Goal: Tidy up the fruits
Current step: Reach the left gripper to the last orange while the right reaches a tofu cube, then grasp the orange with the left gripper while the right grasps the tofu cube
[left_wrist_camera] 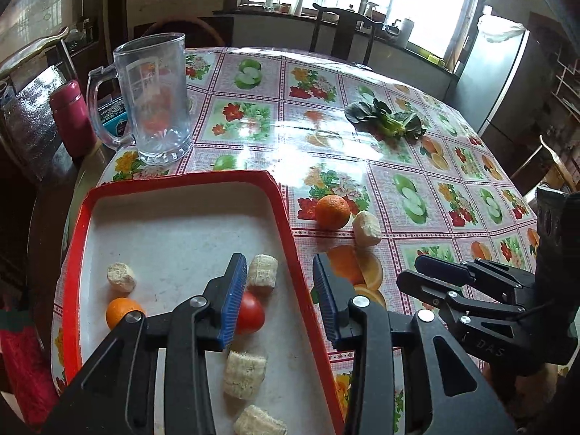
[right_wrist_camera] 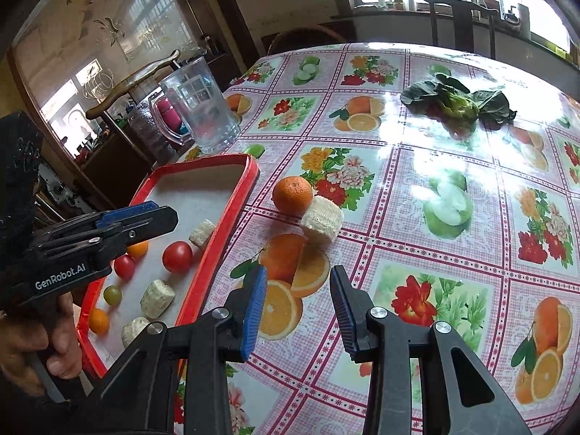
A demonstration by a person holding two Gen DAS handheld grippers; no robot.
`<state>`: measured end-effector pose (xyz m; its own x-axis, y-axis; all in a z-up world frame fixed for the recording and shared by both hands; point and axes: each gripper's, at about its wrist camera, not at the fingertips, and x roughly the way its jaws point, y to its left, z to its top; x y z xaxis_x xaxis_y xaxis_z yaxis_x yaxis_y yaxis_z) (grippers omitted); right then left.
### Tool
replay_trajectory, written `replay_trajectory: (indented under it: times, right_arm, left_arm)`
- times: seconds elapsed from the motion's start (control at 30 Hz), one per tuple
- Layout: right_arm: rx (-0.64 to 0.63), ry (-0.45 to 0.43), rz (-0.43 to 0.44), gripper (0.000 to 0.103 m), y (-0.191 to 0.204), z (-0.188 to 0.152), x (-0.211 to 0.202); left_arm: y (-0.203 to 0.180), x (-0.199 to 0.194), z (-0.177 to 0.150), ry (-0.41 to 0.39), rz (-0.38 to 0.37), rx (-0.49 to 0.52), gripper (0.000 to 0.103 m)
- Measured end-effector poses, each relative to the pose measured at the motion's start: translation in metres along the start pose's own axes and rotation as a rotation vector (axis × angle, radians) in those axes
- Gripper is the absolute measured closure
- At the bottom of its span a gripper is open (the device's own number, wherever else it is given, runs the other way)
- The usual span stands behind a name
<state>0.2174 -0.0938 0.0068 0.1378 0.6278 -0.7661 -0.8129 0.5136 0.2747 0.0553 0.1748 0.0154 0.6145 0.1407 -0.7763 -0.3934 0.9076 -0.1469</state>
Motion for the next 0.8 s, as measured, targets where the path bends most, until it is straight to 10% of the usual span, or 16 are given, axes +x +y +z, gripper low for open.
replay_trajectory:
  times: [0.4,0.8]
  right_arm:
    - [-0.004,0.05,-0.014,0.072,-0.018,0.027,0.05]
    - [0.109,-0.029,-0.011,0.073,-0.064,0.001,-0.001]
  left_arm:
    - [-0.013,0.026,0.019,0.03,-0.017,0.051,0.067]
    - [-0.065,0.094,0.039,0.121,0.023,0.223,0.063]
